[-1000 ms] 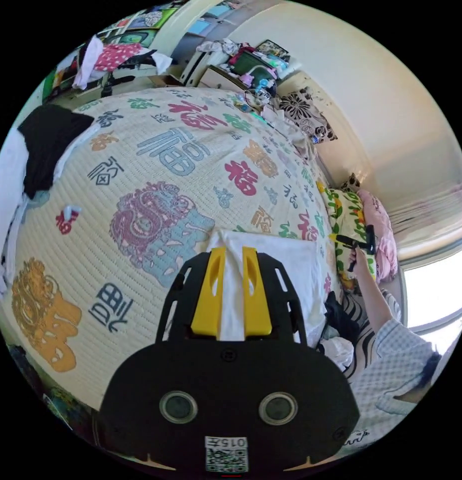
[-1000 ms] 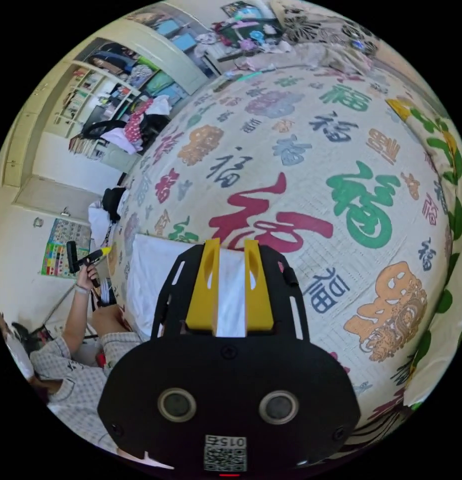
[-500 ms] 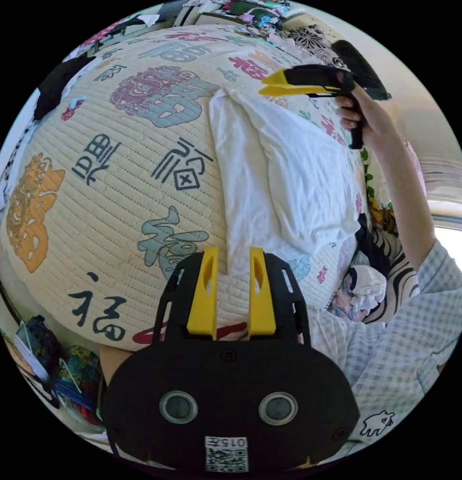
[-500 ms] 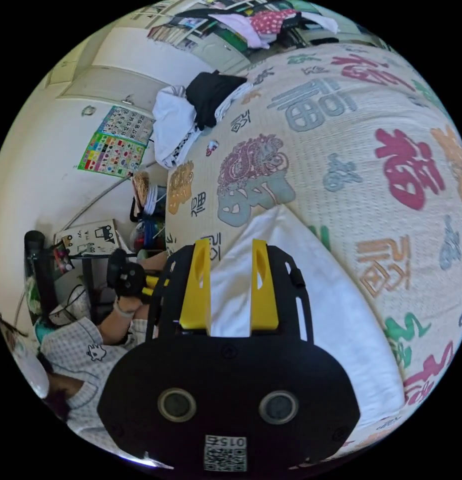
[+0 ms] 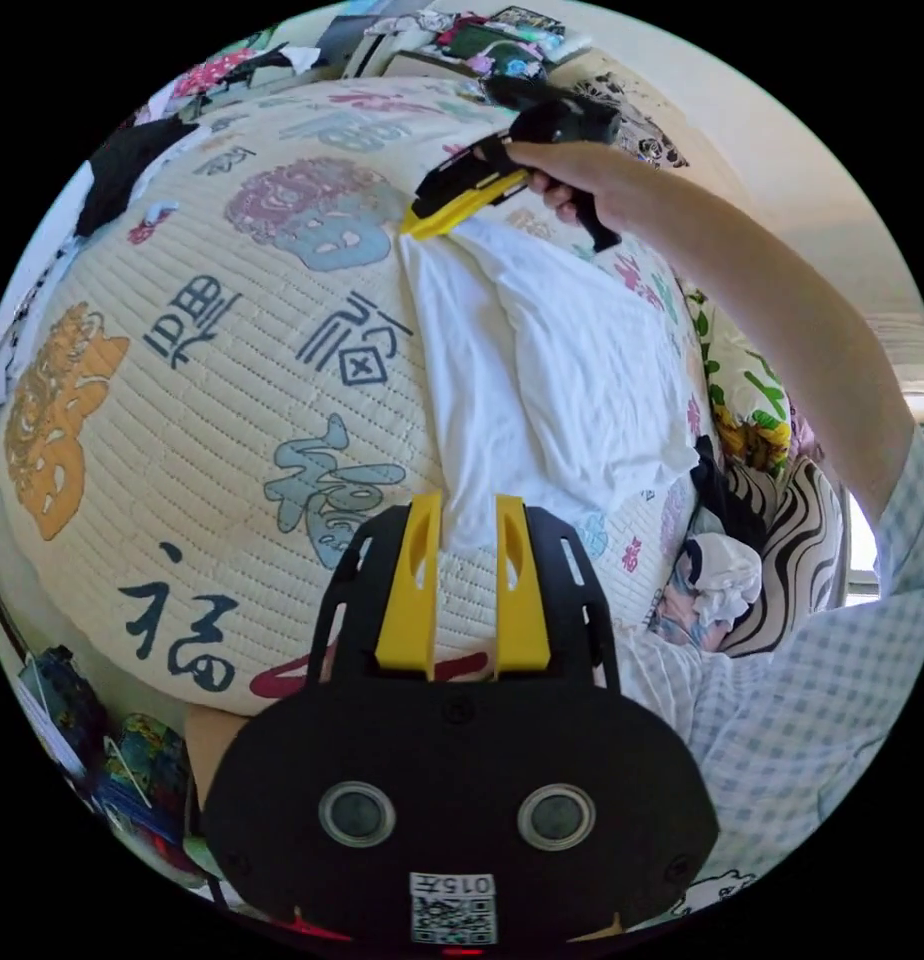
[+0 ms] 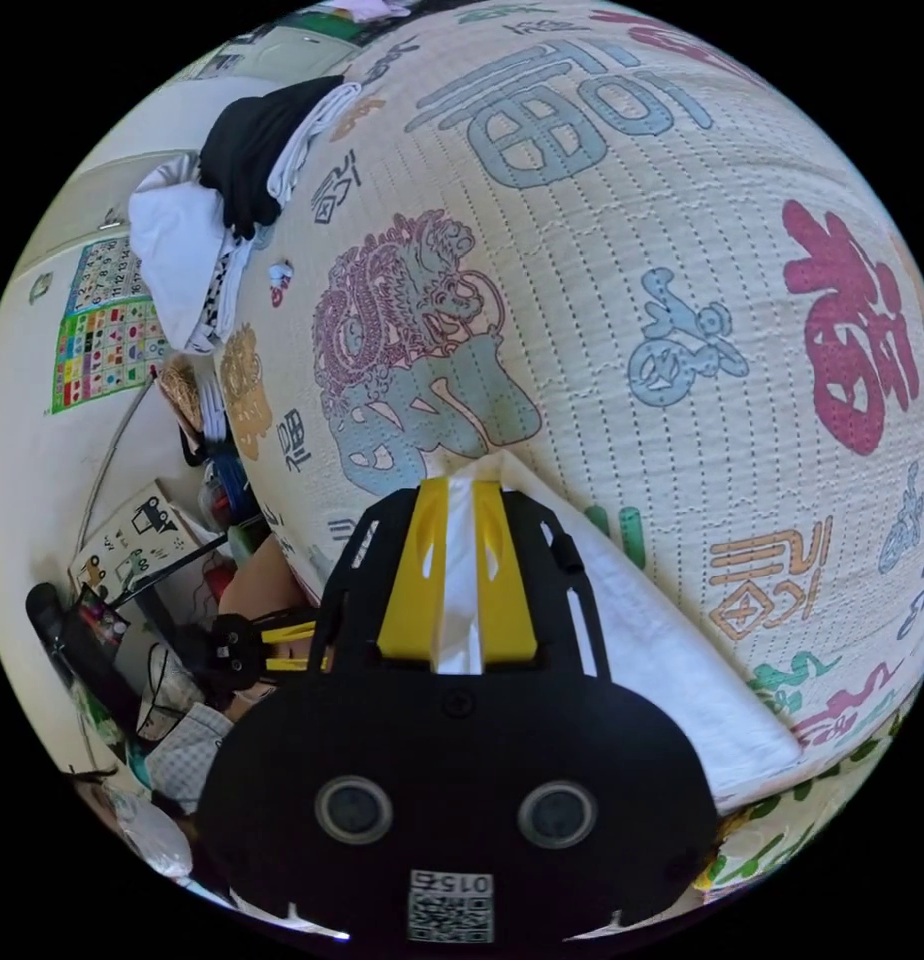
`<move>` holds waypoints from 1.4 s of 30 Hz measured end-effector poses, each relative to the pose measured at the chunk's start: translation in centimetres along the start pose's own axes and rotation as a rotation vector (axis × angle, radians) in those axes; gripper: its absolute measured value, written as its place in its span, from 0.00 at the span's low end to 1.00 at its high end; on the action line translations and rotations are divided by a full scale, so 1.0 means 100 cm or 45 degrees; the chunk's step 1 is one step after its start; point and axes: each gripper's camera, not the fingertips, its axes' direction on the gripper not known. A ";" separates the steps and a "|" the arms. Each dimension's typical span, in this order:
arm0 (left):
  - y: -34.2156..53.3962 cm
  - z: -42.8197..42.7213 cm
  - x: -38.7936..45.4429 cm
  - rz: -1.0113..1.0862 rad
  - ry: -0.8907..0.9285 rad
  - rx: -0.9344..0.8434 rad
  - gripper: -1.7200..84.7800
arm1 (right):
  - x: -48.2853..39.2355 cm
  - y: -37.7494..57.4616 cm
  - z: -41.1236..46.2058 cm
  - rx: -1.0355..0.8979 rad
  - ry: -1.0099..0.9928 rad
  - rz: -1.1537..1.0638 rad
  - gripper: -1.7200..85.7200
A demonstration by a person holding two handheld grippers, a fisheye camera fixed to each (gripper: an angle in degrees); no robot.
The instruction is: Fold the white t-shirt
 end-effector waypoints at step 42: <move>0.101 -0.017 0.193 0.313 0.238 0.428 0.01 | 0.095 0.205 -0.198 0.385 -0.504 -0.400 0.02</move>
